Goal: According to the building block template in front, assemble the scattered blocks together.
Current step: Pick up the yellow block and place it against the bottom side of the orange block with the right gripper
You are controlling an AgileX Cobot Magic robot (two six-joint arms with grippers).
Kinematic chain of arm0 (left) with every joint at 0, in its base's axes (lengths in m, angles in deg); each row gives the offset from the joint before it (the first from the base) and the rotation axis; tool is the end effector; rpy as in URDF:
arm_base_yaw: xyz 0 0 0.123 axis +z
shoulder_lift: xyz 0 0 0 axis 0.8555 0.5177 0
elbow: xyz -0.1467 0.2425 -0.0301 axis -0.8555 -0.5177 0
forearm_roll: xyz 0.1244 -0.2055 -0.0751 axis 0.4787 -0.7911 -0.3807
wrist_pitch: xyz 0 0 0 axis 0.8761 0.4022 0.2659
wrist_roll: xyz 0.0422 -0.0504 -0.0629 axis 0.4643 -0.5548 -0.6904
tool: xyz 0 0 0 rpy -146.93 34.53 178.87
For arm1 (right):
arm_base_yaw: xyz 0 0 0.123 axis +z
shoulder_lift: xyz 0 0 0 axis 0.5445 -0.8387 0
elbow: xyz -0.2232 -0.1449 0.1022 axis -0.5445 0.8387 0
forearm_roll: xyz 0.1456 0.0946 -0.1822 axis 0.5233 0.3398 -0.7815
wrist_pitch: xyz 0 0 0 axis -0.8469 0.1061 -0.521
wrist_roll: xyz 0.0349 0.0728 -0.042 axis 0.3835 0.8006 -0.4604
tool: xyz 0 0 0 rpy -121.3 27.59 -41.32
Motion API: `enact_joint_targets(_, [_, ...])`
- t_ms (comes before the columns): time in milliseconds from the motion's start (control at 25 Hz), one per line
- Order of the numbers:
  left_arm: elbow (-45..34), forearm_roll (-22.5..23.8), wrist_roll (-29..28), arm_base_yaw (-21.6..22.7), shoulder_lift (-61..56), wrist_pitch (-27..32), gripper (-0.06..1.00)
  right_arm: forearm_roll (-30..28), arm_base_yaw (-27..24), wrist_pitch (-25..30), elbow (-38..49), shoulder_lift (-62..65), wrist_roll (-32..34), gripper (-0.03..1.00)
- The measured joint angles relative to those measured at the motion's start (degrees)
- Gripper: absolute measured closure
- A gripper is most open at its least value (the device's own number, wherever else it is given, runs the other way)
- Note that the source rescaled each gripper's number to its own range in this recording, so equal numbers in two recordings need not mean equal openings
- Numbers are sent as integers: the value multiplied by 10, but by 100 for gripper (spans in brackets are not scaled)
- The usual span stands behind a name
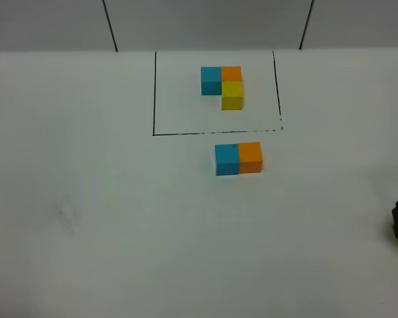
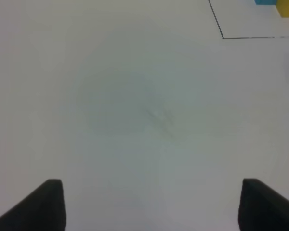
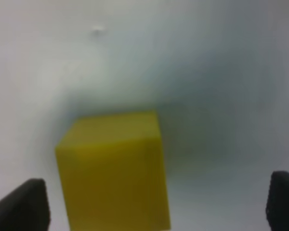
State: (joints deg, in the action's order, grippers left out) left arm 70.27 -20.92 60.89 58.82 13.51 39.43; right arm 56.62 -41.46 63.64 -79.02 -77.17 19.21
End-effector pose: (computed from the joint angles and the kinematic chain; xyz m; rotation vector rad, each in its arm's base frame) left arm -0.0076 -0.0058 0.2777 0.0213 2.0499 -0.0781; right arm 0.2338 -0.0347 0.1391 0.1307 2.9571 -0.0279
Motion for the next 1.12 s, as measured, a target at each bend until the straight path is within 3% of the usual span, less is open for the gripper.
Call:
enact_joint_targets(360, [0,0,0,0,0,0,34,13,0,-3,1,-28,-2,41])
enact_joint_targets(480, [0,0,0,0,0,0,34,14,0,-2,2,-31,-2,59])
enact_joint_targets(600, [0,0,0,0,0,0,34,17,0,-1,2,-32,-2,95])
enact_joint_targets(760, [0,0,0,0,0,0,34,29,6,11,2,-31,10,95])
enact_joint_targets(880, [0,0,0,0,0,0,34,35,43,44,-5,-16,51,95])
enact_joint_targets(1000, [0,0,0,0,0,0,34,31,110,61,-20,21,136,95])
enact_joint_targets(1120, [0,0,0,0,0,0,34,-5,204,65,-42,37,265,95])
